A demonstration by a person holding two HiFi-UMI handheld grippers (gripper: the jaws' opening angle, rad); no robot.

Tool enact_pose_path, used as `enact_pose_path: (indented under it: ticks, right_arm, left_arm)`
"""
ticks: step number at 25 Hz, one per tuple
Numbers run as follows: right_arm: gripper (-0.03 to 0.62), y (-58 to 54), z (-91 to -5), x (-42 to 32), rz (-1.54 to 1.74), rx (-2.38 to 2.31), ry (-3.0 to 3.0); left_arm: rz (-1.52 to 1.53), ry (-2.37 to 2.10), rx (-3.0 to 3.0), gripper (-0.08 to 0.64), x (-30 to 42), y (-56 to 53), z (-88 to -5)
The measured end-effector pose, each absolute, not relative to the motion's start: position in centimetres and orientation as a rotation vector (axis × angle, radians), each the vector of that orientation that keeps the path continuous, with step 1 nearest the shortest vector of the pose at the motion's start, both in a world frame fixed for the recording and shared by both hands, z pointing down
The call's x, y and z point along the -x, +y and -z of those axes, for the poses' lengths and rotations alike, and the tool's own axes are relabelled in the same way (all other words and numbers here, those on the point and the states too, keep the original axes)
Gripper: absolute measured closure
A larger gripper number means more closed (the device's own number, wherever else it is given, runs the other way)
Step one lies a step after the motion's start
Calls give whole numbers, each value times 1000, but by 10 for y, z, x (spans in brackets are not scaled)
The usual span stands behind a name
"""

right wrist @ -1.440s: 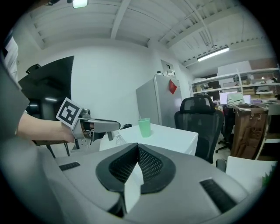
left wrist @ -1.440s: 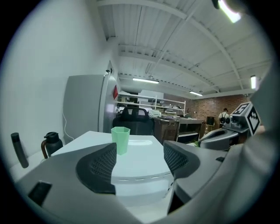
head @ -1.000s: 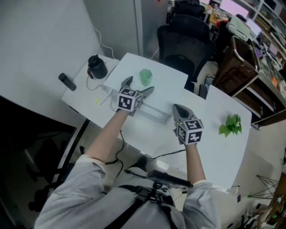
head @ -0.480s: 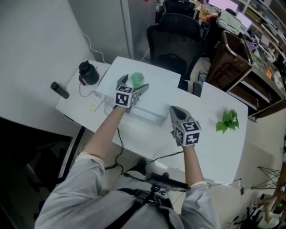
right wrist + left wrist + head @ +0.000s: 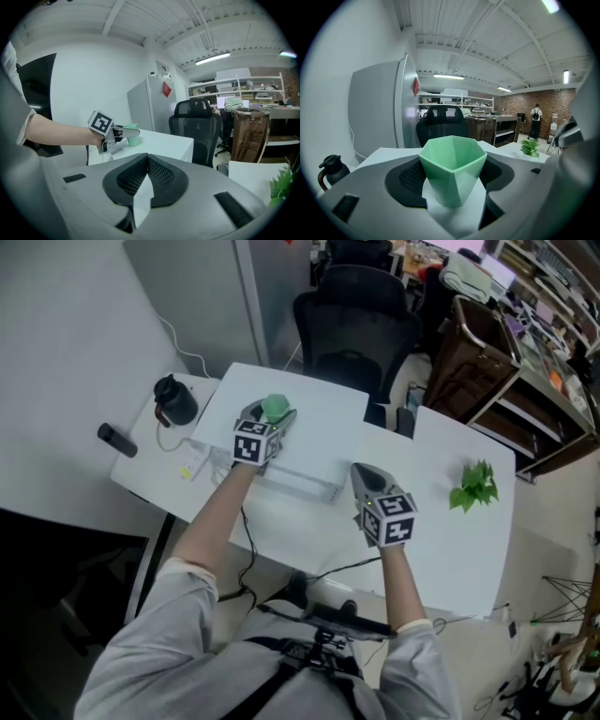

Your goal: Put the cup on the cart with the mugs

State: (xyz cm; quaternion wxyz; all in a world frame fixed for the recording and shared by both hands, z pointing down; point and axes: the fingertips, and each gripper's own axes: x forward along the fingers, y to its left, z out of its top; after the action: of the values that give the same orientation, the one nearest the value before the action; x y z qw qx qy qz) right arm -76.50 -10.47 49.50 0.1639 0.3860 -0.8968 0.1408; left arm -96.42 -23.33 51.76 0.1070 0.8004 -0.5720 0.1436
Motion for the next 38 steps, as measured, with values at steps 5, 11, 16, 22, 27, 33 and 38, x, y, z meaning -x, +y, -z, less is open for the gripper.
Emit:
enact_pose_path:
  ticks: [5,11,16,22,27,33,38]
  right_arm:
    - [591,-106,-497,762,-404,-1100,-2558]
    - [591,-103,-499,760,-405,-1080,-2565]
    - [591,-94,-498,756,-404,-1049,-2583]
    - [589,-76,-493,741,-384,-1004,-2608]
    - [589,-52,-486,724,-372,-980,-2635]
    - [589,-12,-480,689,-382,-968,-2660]
    - [591,29,-485,661,-397,-902,-2678]
  left_arm:
    - [-418,-1695,-2354,241,963,-233,-516]
    - [-420,-1697,-2378,241,953,-225,-503]
    - [-433,-1706,-2388,241,946,-207,-490]
    - [-437,-1704,-2401,241,923,-166,-473]
    - [-432,-1694,-2406,241,898,-118,-464]
    - [-437,-1665,-2408,241,854,-50,-464]
    - [-452,-1643,-2416,241,808,2,-469]
